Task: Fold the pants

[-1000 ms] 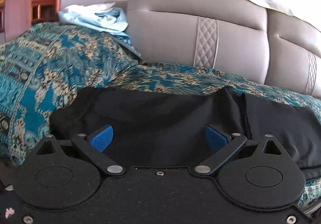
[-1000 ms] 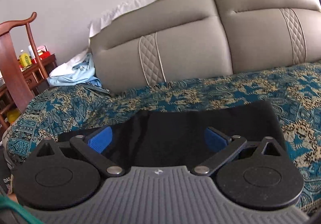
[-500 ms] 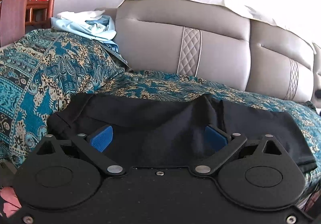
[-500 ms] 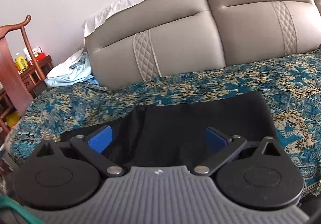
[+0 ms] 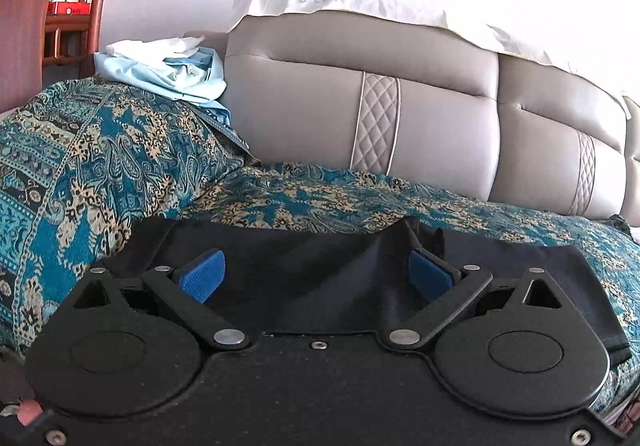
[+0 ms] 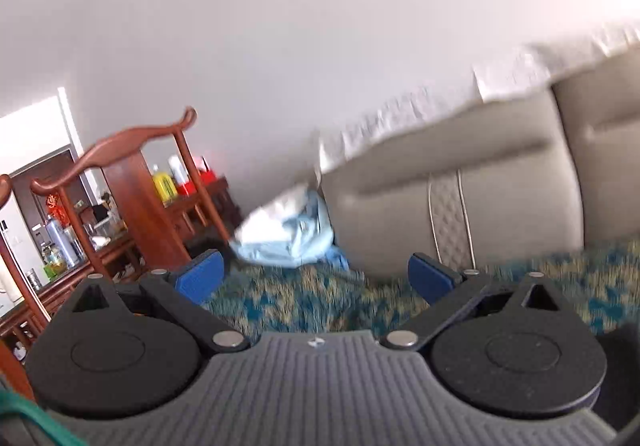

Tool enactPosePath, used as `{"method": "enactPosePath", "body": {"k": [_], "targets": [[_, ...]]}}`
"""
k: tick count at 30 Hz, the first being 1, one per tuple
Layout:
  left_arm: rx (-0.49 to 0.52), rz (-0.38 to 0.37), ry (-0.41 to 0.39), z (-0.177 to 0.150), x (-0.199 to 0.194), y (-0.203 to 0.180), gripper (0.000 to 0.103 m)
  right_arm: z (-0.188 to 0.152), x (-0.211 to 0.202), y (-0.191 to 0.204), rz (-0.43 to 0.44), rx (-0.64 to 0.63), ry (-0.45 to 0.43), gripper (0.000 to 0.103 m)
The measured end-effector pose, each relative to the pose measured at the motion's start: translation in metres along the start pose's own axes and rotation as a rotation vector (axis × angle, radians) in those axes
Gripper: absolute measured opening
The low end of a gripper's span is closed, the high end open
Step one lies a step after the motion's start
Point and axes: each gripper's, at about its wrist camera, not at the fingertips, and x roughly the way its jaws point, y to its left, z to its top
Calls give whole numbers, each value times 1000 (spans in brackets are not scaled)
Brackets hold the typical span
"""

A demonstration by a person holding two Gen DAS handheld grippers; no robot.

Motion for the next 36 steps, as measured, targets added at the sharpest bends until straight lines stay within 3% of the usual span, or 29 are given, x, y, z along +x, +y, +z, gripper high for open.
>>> {"method": "enactPosePath", "body": {"k": [3,5,9,13,16,24,27,36], "targets": [[-2,16,8,-1,6,4,99,-7,3,-2,-83,-61,-29,103],[-11,36,25,-5,10,10,99,-25,13,-20,-150,-87,1,103],[-33,88,59,-17,21,26,99,-85,51,-77,-327,-130,104,103],[-55,155,74,-27,32,43,99,-149,83,-132,-426,-119,199,103],[-76,194,81,-31,37,55,99,-189,101,-154,-437,-119,255,103],[-137,266,91,-36,41,82,99,-245,141,-161,-450,-135,406,103],[-144,286,95,-38,43,86,99,-261,143,-146,-463,-261,390,103],[-158,313,111,-42,50,89,99,-267,137,-142,-446,-262,368,103]]}}
